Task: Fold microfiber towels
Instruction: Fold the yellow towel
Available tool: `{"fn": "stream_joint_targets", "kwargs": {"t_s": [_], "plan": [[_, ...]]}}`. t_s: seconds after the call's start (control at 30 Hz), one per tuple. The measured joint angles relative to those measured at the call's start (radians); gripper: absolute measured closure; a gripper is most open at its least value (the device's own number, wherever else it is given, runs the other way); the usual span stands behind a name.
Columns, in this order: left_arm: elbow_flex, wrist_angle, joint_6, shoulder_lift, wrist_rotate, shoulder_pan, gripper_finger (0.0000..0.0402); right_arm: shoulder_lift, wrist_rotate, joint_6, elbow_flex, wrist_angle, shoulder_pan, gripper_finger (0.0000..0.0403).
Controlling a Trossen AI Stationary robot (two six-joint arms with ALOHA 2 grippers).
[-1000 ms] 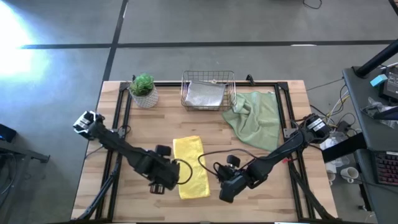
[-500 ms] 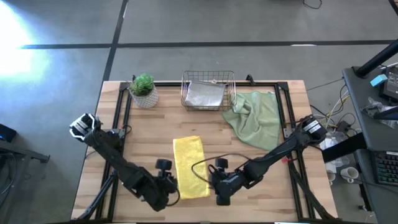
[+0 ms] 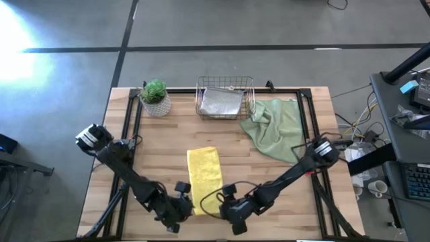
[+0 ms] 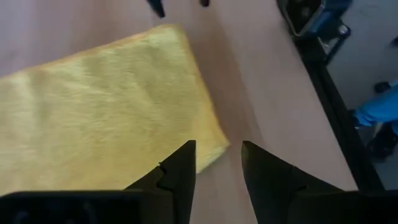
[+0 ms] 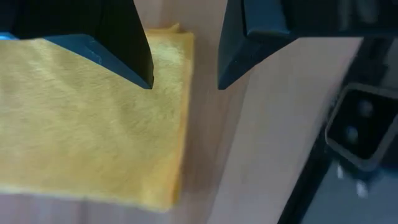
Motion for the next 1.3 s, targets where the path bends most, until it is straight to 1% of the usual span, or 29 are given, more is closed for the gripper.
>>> {"fn": "stream_joint_targets", "kwargs": {"t_s": [0.1,0.23,0.47,0.57,0.73,0.83,0.93,1.03,1.1,1.2,1.23,1.3], "plan": [[-0.002,0.061,0.023,0.04,0.034,-0.003,0.0288,0.046,-0.018,-0.025,0.022,-0.006,0.0,0.0234],[0.013,0.074,0.025,0.097,0.037,-0.004,0.0288,0.081,-0.017,-0.031,0.051,-0.014,0.0,0.0234],[0.034,0.078,0.024,0.154,0.025,-0.001,0.0288,0.083,-0.01,-0.033,0.056,-0.11,-0.006,0.0234],[0.033,0.068,0.021,0.176,0.024,0.001,0.0288,0.083,-0.01,-0.039,0.05,-0.117,-0.009,0.0234],[0.035,0.074,0.018,0.212,-0.015,0.005,0.0288,0.083,-0.008,-0.055,0.045,-0.12,-0.02,0.0234],[0.037,0.08,0.014,0.223,-0.055,0.01,0.0288,0.083,0.002,-0.019,0.044,-0.137,-0.033,0.0238],[0.037,0.074,-0.011,0.226,-0.091,0.02,0.0289,0.083,0.009,-0.005,0.044,-0.146,-0.047,0.0262],[0.034,0.069,-0.08,0.226,-0.099,0.034,0.0304,0.083,0.012,-0.005,0.044,-0.158,-0.056,0.0304],[0.033,0.065,-0.113,0.227,-0.112,0.04,0.0325,0.083,0.011,-0.005,0.043,-0.164,-0.059,0.0336],[0.033,0.062,-0.138,0.227,-0.133,0.046,0.0367,0.083,0.005,-0.005,0.045,-0.167,-0.059,0.0381],[0.034,0.06,-0.142,0.227,-0.134,0.047,0.0382,0.083,0.006,-0.005,0.048,-0.17,-0.059,0.0387],[0.037,0.057,-0.142,0.223,-0.134,0.048,0.0395,0.083,0.008,0.017,0.052,-0.175,-0.06,0.039]]}}
